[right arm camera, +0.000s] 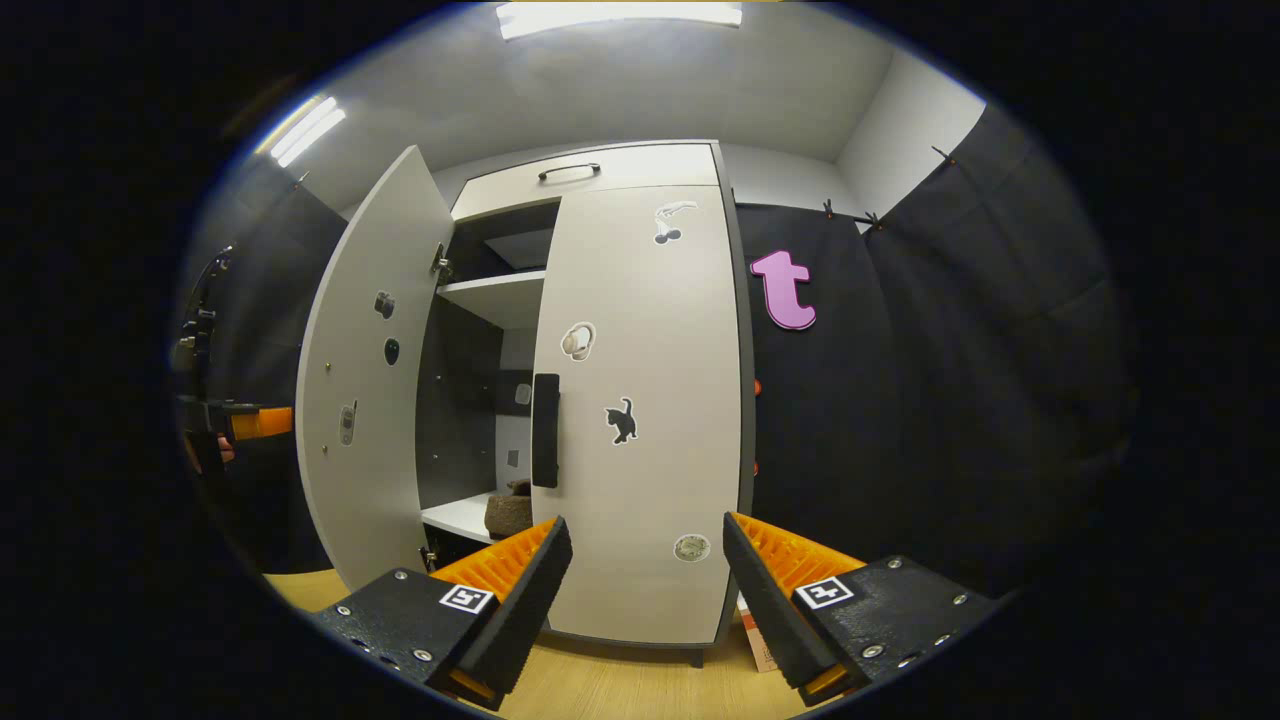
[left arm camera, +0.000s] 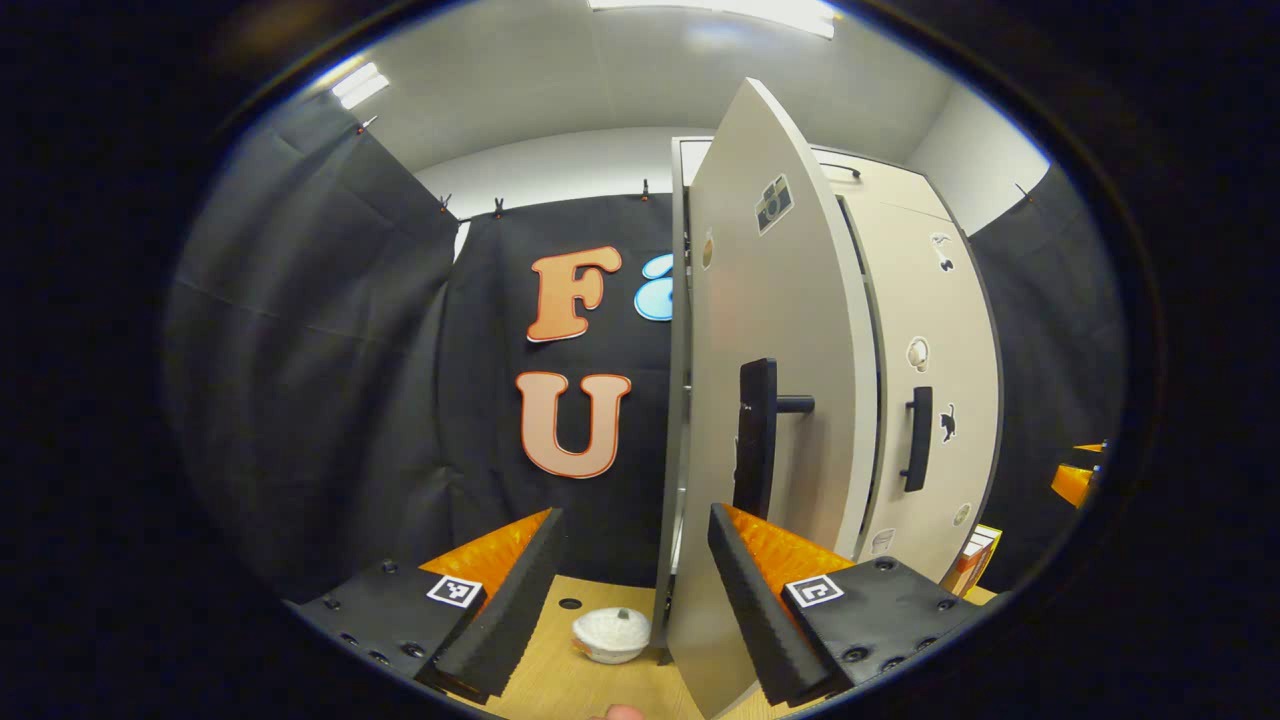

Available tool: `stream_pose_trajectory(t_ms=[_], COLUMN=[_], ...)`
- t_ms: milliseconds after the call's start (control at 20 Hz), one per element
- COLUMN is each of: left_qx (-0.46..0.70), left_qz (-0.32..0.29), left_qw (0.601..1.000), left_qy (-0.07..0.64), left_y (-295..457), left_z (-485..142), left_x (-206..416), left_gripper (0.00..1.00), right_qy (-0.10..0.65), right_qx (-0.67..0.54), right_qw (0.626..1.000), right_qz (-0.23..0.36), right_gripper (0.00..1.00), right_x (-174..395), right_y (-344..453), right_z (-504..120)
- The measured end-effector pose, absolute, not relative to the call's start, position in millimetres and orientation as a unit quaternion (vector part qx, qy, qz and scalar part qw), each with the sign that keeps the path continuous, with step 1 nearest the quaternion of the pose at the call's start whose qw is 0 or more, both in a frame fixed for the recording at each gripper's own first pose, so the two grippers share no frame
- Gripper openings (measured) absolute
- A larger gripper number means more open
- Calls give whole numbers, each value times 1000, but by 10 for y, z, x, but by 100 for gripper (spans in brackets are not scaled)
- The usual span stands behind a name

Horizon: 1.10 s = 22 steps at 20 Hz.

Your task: Grab one shoe with the right hand and put it into the shoe cabinet, grab the other shoe with the left hand and put it into the shoe cabinet; then close the right door with the right hand and the left door with the left hand.

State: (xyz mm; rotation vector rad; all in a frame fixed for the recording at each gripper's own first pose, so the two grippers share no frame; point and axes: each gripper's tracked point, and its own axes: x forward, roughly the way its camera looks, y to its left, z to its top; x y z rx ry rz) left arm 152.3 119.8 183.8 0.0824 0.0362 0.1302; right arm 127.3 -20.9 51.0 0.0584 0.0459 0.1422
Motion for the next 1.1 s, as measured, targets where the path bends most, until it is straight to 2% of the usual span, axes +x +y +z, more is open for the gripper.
stream_pose_trajectory(t_ms=[200, 300, 350, 400, 500, 650, 700, 950, 1000, 1100], left_qx=[20, 12, 2, -5, -10, -17, -15, 0, -4, -3], left_qz=[26, -3, -8, -13, -23, -45, -50, -59, -61, -63], left_qw=[999, 1000, 1000, 999, 999, 999, 998, 998, 998, 998], left_qy=[23, 24, 26, 31, 30, 24, 22, 34, 30, 31], left_y=[792, 580, 542, 487, 365, 132, 58, -131, -151, -197], left_z=[1750, 1717, 1703, 1680, 1684, 1691, 1691, 1550, 1558, 1548], left_x=[1640, 1727, 1761, 1793, 1837, 1975, 2030, 2387, 2413, 2515], left_gripper=[99, 99, 95, 99, 99, 92, 95, 95, 99, 96], right_qy=[22, 23, 24, 22, 20, 23, 24, 22, 21, 23], right_qx=[27, 18, 11, 5, 6, 17, 19, 20, 20, 18], right_qw=[998, 998, 999, 999, 999, 999, 999, 1000, 1000, 1000], right_qz=[60, 49, 42, 37, 30, 20, 16, 2, -1, -10], right_gripper=[94, 94, 94, 94, 94, 94, 94, 94, 94, 94], right_x=[1239, 1192, 1167, 1143, 1098, 1050, 1028, 980, 971, 967], right_y=[-294, -371, -429, -465, -521, -593, -613, -728, -751, -818], right_z=[504, 498, 487, 493, 509, 492, 494, 507, 503, 490])
